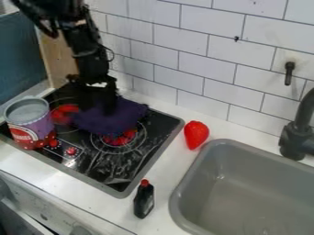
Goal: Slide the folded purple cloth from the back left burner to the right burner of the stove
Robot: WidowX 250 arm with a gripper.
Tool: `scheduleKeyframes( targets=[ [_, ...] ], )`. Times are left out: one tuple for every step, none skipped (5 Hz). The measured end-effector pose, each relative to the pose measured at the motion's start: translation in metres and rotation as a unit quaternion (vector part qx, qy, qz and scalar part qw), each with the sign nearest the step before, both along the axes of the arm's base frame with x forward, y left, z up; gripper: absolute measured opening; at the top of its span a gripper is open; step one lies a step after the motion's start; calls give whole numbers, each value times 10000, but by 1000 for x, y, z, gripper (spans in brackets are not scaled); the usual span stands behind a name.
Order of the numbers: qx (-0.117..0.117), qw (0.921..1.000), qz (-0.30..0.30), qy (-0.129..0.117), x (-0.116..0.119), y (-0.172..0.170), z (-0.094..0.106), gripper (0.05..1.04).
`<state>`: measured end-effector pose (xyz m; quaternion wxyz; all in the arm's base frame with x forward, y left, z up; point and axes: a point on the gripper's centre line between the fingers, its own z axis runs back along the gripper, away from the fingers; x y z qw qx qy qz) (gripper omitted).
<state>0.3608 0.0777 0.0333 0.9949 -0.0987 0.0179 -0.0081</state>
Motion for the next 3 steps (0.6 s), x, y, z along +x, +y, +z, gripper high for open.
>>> scheduleKeyframes(
  targets=[
    [-116, 9999, -9, 29, 1, -17, -1, 1001],
    [-189, 9998, 37, 54, -2, -21, 0, 1001],
    [-228, 9996, -127, 146, -11, -38, 1, 1001]
  ],
)
